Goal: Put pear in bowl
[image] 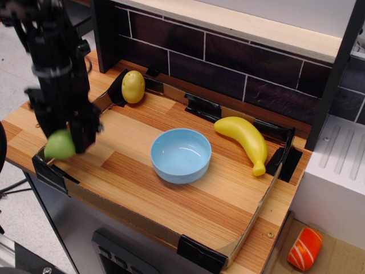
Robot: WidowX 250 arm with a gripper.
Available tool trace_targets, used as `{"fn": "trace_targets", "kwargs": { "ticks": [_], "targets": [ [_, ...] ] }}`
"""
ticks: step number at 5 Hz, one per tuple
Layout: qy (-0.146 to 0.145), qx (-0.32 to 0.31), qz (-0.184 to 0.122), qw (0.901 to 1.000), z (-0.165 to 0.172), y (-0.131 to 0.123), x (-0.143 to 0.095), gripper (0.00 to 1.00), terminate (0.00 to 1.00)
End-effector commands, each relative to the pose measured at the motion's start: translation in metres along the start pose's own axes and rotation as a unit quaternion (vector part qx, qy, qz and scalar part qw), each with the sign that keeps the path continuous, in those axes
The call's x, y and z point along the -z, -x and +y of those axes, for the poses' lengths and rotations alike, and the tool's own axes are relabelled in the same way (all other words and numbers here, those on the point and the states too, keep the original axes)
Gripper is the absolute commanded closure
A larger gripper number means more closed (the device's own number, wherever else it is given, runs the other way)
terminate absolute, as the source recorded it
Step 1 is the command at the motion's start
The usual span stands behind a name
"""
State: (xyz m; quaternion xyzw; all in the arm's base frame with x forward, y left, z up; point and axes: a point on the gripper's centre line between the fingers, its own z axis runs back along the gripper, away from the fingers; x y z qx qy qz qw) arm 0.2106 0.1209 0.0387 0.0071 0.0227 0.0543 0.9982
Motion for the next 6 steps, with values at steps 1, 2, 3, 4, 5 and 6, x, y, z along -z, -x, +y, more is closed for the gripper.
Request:
{"fn": "trace_targets", "kwargs": {
  "ticks": [1,2,3,4,5,6],
  "targets": [
    [0.028,-0.064,-0.027,0.9972,-0.026,-0.031,-0.071,1.00,0.00],
    [0.036,-0.098,-0.026,0.9942,-0.058,-0.047,-0.070,1.00,0.00],
    [0.038,-0.112,-0.024,0.9927,-0.090,-0.054,-0.063,1.00,0.00],
    [0.044,-0.122,-0.024,0.9913,-0.107,-0.054,-0.056,1.00,0.00],
    [0.029,-0.124,-0.036,0.9911,-0.127,-0.058,-0.034,1.00,0.00],
    [0.018,-0.123,-0.056,0.9907,-0.130,-0.062,-0.023,1.00,0.00]
  ]
}}
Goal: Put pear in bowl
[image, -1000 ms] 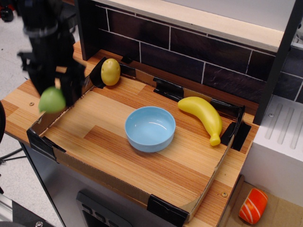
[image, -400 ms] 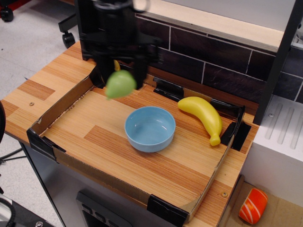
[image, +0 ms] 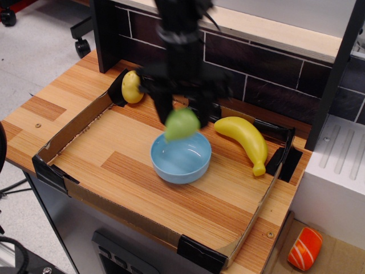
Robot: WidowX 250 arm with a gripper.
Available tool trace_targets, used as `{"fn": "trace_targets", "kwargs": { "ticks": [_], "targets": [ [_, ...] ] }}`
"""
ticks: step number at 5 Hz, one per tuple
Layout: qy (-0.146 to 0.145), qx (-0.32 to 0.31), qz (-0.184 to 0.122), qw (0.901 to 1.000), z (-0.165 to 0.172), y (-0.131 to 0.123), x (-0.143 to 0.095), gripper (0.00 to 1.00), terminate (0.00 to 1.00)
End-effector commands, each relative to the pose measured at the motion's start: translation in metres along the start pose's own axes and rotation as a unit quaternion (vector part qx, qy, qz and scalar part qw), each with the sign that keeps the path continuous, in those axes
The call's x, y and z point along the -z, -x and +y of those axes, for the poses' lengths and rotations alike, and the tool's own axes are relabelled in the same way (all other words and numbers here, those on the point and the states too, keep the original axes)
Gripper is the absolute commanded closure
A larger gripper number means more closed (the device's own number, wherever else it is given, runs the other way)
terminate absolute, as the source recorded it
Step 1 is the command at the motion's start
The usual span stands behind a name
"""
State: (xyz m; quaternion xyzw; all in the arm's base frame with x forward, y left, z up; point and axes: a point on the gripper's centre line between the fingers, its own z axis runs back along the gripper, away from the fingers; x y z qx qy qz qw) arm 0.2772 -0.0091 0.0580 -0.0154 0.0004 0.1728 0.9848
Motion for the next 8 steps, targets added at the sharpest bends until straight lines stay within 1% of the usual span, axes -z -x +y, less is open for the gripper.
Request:
{"fn": "trace_targets", "kwargs": {
  "ticks": [1,2,3,4,5,7,8],
  "targets": [
    [-0.034,0.025,-0.029,0.9987,0.005,-0.010,0.015,0.00,0.00],
    [-0.011,0.033,-0.032,0.9989,0.010,0.000,-0.001,0.00,0.00],
    [0.030,0.028,-0.051,0.9979,0.012,0.000,-0.030,0.00,0.00],
    [0.044,0.031,-0.057,0.9969,0.009,0.003,-0.046,0.00,0.00],
    [0.043,0.019,-0.062,0.9970,0.009,0.003,-0.057,0.00,0.00],
    [0.043,0.019,-0.062,0.9970,0.009,0.003,-0.057,0.00,0.00],
    [0.043,0.019,-0.062,0.9970,0.009,0.003,-0.057,0.00,1.00]
  ]
}}
